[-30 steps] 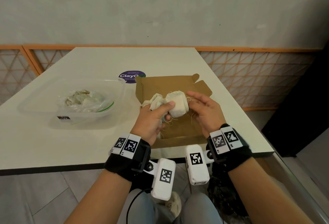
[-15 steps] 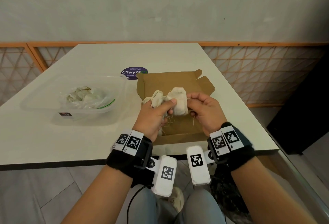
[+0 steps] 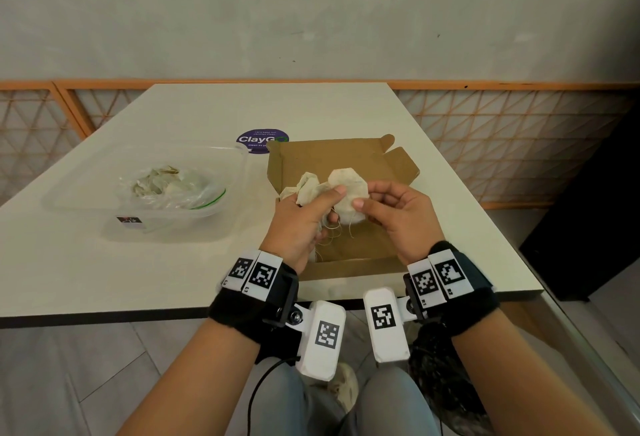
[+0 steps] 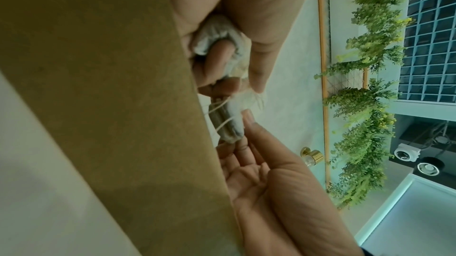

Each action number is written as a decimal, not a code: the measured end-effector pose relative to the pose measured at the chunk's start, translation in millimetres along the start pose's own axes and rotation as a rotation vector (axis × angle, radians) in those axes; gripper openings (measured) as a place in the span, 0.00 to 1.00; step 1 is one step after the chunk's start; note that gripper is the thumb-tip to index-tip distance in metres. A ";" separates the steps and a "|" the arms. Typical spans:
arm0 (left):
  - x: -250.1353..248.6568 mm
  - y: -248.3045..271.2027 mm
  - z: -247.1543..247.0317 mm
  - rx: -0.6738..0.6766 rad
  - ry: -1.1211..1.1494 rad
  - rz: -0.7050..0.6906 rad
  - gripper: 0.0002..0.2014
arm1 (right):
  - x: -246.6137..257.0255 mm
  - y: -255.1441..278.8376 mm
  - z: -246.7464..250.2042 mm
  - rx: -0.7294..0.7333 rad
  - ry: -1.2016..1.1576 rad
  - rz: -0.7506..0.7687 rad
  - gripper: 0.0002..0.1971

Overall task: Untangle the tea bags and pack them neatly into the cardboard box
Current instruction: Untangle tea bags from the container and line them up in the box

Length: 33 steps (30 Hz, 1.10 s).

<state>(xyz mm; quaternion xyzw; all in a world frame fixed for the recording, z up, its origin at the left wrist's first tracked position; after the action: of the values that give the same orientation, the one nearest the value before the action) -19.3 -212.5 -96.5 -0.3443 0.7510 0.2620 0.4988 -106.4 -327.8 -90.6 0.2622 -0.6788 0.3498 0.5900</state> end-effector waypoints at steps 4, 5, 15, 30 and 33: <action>0.8 -0.3 0.0 0.000 -0.031 -0.002 0.04 | -1.0 -1.0 1.5 -0.045 -0.053 -0.010 0.14; 0.8 -0.2 -0.1 0.004 -0.038 -0.009 0.04 | -0.7 -1.0 1.9 -0.062 -0.055 -0.007 0.15; 1.8 -0.2 -0.5 0.051 -0.081 0.004 0.06 | 1.7 1.2 5.7 -0.138 -0.177 0.006 0.21; -2.0 2.0 4.1 0.015 -0.104 -0.010 0.05 | 75.7 -18.2 -18.7 0.362 1.058 0.151 0.05; -10.7 2.6 12.9 -0.032 0.044 -0.012 0.04 | 81.9 -28.8 -22.6 0.378 1.093 0.129 0.03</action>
<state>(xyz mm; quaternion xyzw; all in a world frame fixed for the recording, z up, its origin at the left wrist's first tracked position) -11.2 -198.6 -91.2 -0.3624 0.7554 0.2634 0.4781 -84.0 -323.2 -3.9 0.1025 -0.2162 0.5846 0.7752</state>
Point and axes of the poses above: each hand's wrist, its own y-axis away from the middle knuckle, its own z-axis out of the back of the hand, x = y × z, the point moved 4 cm from there along -y, towards the middle knuckle, and after that the axes turned 4 degrees about y, right-handed, at the moved point
